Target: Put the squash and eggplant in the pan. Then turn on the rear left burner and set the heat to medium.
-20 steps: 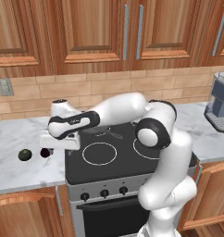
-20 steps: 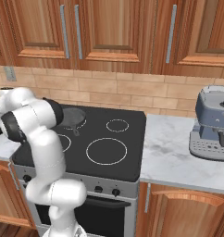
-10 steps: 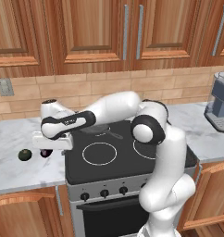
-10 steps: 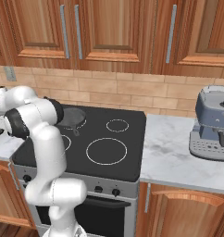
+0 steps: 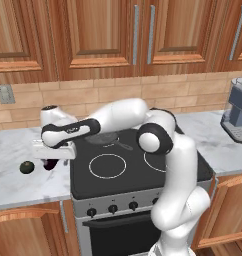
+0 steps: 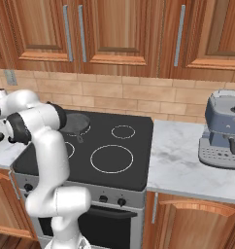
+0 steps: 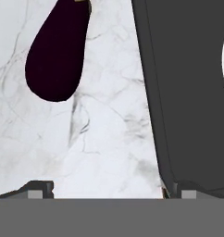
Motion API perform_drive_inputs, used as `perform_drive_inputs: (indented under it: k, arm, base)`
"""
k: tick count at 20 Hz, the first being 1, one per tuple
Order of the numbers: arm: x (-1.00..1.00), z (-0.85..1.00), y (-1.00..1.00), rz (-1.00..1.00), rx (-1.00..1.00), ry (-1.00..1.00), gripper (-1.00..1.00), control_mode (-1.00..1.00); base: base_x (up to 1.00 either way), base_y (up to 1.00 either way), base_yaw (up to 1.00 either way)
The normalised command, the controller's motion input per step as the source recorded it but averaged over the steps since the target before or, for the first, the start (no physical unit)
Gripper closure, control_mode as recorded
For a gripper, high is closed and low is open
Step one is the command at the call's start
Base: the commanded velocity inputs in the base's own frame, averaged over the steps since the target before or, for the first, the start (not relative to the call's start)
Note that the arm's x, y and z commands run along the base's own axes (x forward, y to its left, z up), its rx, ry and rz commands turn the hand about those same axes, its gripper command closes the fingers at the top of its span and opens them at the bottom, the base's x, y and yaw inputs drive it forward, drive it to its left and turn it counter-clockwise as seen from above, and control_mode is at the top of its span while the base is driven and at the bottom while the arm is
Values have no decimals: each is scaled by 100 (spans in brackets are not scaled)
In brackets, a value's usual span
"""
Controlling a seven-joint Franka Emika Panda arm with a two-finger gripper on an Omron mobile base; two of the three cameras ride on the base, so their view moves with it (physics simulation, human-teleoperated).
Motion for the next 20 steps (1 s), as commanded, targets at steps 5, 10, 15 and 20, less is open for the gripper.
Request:
perform_drive_inputs:
  k: [5,10,15,20]
  arm:
    - [27,0,0,-1,0,-1,-100,-100]
    - [25,0,0,-1,0,-2,-100,-100]
    - [24,0,0,-2,0,0,-100,-100]
    - [24,-7,4,-2,0,0,-100,-100]
  base:
    - [0,0,0]
    - [0,0,0]
    - [0,0,0]
    - [0,0,0]
